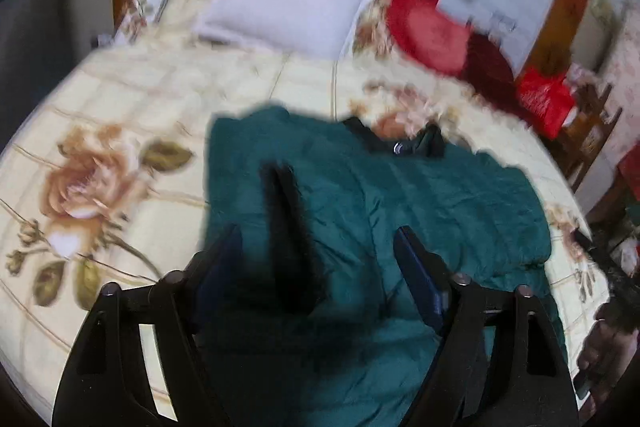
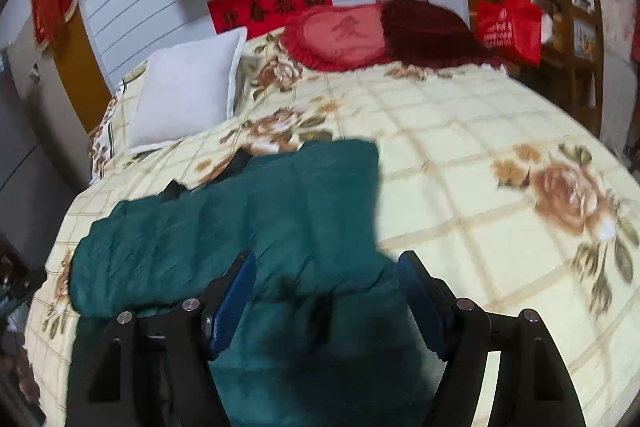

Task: Fold large clothes

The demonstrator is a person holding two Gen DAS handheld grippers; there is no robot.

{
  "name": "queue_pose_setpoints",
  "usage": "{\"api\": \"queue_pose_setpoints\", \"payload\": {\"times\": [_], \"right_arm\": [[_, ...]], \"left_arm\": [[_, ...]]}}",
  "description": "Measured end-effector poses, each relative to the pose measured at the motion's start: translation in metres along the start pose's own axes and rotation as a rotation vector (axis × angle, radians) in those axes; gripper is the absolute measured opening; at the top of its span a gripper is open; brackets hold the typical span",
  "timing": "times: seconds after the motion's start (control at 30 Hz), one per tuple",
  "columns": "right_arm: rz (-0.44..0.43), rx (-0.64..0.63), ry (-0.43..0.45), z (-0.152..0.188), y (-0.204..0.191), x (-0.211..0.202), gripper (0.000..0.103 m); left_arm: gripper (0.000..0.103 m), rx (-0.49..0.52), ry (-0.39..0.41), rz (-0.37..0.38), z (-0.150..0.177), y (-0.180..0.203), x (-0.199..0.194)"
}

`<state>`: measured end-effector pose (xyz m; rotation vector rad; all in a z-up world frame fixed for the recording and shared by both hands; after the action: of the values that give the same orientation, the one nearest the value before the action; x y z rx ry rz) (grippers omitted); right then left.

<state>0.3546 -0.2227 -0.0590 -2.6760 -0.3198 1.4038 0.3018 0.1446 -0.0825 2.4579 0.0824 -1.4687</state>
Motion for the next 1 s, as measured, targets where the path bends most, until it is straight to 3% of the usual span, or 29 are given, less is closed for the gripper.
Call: {"api": "queue_pose_setpoints", "payload": {"times": [0.07, 0.13, 0.23, 0.33, 0.47, 0.53, 0.67, 0.87, 1.0], "right_arm": [[-0.048, -0.054, -0.003, -0.008, -0.01, 0.009, 0.058], [-0.09, -0.098, -0.022, -0.013, -0.022, 0.02, 0.057], [-0.146, -0.168, -0.113, -0.005, -0.043, 0.049, 0.057], [-0.114, -0.208, -0.243, 0.018, -0.046, 0.088, 0.058], [-0.097, -0.195, -0.239, 0.023, -0.047, 0.087, 0.061], [-0.066, -0.198, -0.238, 0.021, -0.046, 0.072, 0.061], [-0.063, -0.206, -0.162, 0.029, -0.033, 0.017, 0.061], [-0.018, -0.185, -0.125, 0.071, 0.001, -0.042, 0.061], [0.007, -0.207, -0.107, 0.121, 0.009, -0.07, 0.061]], "left_arm": [[0.041, -0.016, -0.069, -0.032, 0.002, 0.001, 0.026], [0.032, -0.031, -0.089, -0.042, 0.009, -0.002, 0.039], [0.032, -0.044, -0.061, -0.098, 0.019, -0.013, 0.042], [0.032, -0.064, -0.068, -0.122, 0.028, -0.027, 0.047], [0.035, -0.03, -0.062, -0.099, 0.032, -0.027, 0.036], [0.039, -0.023, -0.056, -0.077, 0.034, -0.028, 0.023], [0.061, 0.01, -0.013, -0.094, 0.048, -0.041, -0.006], [0.061, 0.028, -0.028, -0.136, 0.093, -0.058, -0.025], [0.061, 0.048, -0.029, -0.103, 0.132, -0.043, -0.03]]}}
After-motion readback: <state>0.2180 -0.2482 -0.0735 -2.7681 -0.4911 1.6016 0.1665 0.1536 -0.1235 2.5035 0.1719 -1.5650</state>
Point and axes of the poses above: each gripper's, at about its wrist camera, not at the fingertips, and x roughly the way its jaws point, y to its right, z to its underside, the point moved 8 cm from there along x, roughly the way its jaws point, and after that the axes turned 14 degrees about -y, right-handed, at the moved point
